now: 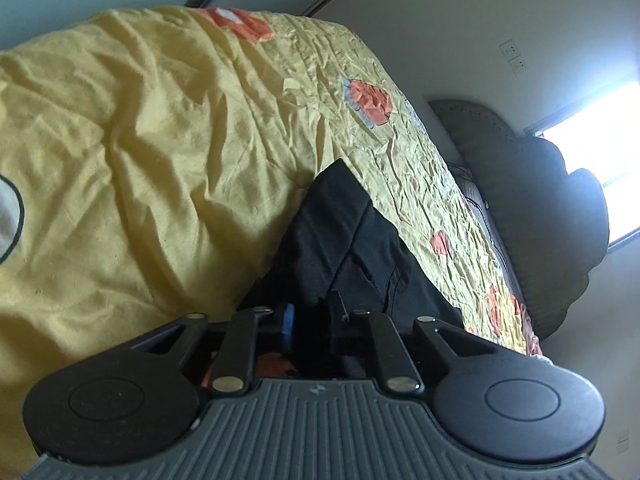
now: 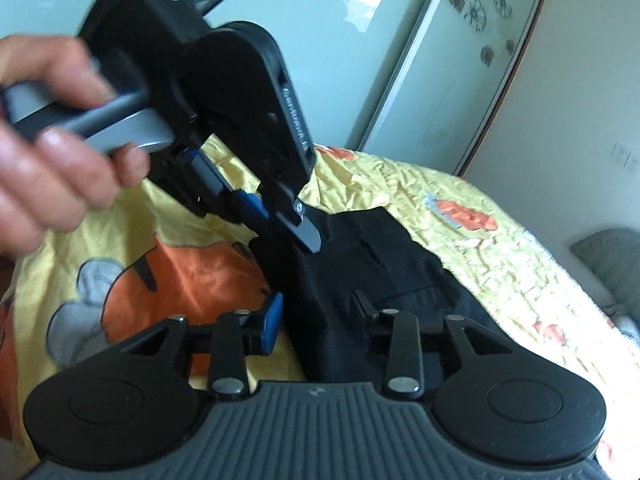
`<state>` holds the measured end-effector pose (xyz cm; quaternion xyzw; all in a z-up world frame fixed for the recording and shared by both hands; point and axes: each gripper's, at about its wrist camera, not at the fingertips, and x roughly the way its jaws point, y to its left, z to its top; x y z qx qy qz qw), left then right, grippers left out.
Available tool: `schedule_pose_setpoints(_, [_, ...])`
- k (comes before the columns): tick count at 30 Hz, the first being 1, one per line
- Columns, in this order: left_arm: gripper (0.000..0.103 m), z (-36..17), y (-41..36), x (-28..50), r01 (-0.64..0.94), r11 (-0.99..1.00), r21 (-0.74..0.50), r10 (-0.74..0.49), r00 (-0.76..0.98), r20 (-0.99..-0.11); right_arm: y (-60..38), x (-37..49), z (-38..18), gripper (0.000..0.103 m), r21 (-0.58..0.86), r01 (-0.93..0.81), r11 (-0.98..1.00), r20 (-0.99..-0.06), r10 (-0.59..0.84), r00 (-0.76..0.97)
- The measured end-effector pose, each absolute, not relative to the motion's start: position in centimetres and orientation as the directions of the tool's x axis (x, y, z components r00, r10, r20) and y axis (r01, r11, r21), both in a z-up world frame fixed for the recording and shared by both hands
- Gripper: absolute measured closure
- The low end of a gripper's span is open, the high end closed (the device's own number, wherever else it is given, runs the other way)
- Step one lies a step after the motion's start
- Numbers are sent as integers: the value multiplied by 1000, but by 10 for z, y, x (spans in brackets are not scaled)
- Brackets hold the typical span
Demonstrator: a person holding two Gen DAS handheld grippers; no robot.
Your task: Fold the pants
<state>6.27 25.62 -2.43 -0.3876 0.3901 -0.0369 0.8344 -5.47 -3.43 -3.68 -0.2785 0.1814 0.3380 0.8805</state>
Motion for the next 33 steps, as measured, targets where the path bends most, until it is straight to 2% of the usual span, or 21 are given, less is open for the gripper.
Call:
schedule_pose_setpoints(4, [75, -13, 249, 62, -228, 738, -635, -332, 697, -636, -33, -65, -45, 67, -487, -653, 580, -504, 425, 752])
schedule_pose_setpoints(9, [52, -9, 251, 57, -218, 716, -663, -375, 681, -629, -24, -70, -68, 67, -623, -606, 494, -481, 369, 795])
schedule_pose_setpoints(13, [46, -7, 251, 49, -220, 705, -674, -396, 667, -631, -12, -78, -78, 67, -717, -572, 398, -444, 372, 815])
schedule_pose_setpoints(17, [42, -15, 249, 50, -222, 651, -726, -458, 648, -609, -8, -78, -82, 69, -726, -559, 400, -434, 365, 824])
schedule_pose_setpoints(19, [42, -19, 249, 52, -231, 627, -744, -475, 644, -600, -10, -67, -79, 70, -692, -571, 442, -440, 368, 819])
schedule_pose_setpoints(20, [41, -22, 248, 53, -239, 616, -751, -482, 640, -598, -12, -63, -75, 81, -664, -587, 463, -448, 381, 808])
schedule_pose_setpoints(21, [41, -24, 247, 53, -244, 602, -761, -493, 636, -594, -14, -59, -72, 87, -634, -602, 485, -456, 395, 798])
schedule_pose_setpoints(24, [36, -31, 245, 55, -248, 555, -794, -527, 634, -566, -23, -49, -56, 87, -540, -618, 571, -444, 431, 786])
schedule_pose_setpoints(28, [35, -38, 245, 63, -280, 524, -805, -496, 668, -555, -38, -29, -38, 87, -384, -651, 655, -466, 471, 749])
schedule_pose_setpoints(33, [35, -47, 245, 76, -294, 463, -836, -497, 695, -520, -52, -19, -19, 87, -231, -749, 621, -532, 564, 631])
